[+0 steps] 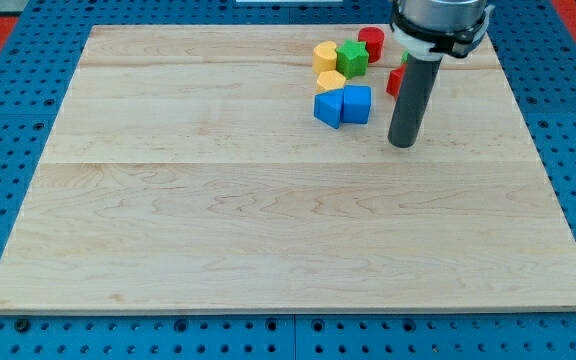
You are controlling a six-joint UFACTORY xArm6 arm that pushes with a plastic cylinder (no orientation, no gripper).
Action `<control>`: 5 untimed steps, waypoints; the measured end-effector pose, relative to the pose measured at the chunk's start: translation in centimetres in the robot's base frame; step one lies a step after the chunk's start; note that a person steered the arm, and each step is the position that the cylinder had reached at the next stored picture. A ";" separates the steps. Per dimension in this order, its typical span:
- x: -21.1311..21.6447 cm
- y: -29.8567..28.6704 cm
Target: Slide the blue cube closer to the green star
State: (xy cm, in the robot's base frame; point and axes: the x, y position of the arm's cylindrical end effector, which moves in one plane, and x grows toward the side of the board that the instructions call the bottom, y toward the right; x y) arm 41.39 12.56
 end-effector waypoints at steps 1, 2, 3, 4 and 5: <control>-0.8 -0.1; -2.7 -0.1; -2.8 -2.5; -2.8 -3.9; -3.7 -3.2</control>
State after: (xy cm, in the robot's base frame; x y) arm 37.71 9.37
